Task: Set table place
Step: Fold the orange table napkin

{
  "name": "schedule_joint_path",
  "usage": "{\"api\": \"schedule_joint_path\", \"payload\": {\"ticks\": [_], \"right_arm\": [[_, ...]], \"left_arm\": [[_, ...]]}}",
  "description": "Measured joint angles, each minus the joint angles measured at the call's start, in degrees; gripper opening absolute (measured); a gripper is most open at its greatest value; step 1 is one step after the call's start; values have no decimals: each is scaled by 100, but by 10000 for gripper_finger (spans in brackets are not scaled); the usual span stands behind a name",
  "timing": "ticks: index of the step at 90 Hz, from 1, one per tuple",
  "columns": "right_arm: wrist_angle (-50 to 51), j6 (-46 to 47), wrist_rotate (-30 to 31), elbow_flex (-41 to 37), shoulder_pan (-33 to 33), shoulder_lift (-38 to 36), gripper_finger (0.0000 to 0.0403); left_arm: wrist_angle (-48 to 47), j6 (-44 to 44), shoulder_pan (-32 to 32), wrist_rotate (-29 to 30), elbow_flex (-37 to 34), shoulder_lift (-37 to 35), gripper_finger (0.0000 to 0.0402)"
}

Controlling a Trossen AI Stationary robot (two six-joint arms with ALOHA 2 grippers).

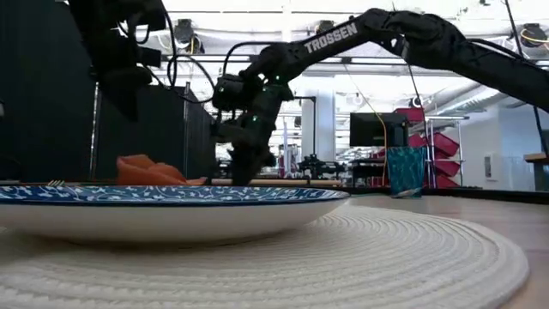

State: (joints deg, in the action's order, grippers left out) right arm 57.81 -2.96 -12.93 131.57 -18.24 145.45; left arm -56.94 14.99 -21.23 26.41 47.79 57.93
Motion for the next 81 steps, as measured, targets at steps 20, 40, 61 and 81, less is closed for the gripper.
{"api": "schedule_joint_path", "payload": {"ticks": [20, 40, 61, 81], "right_arm": [[84, -76, -167, 9, -48, -340, 0], [505, -271, 67, 15, -320, -501, 0], [661, -436, 234, 15, -815, -1029, 0], [687, -396, 225, 15, -1026, -1324, 0]], "left_arm": [[1320, -281, 229, -1260, -32, -107, 134], [1874, -355, 671, -1622, -518, 198, 134], [2893, -329, 863, -1831, -813, 1037, 134], [3275, -509, 874, -1821, -811, 2152, 134]]}}
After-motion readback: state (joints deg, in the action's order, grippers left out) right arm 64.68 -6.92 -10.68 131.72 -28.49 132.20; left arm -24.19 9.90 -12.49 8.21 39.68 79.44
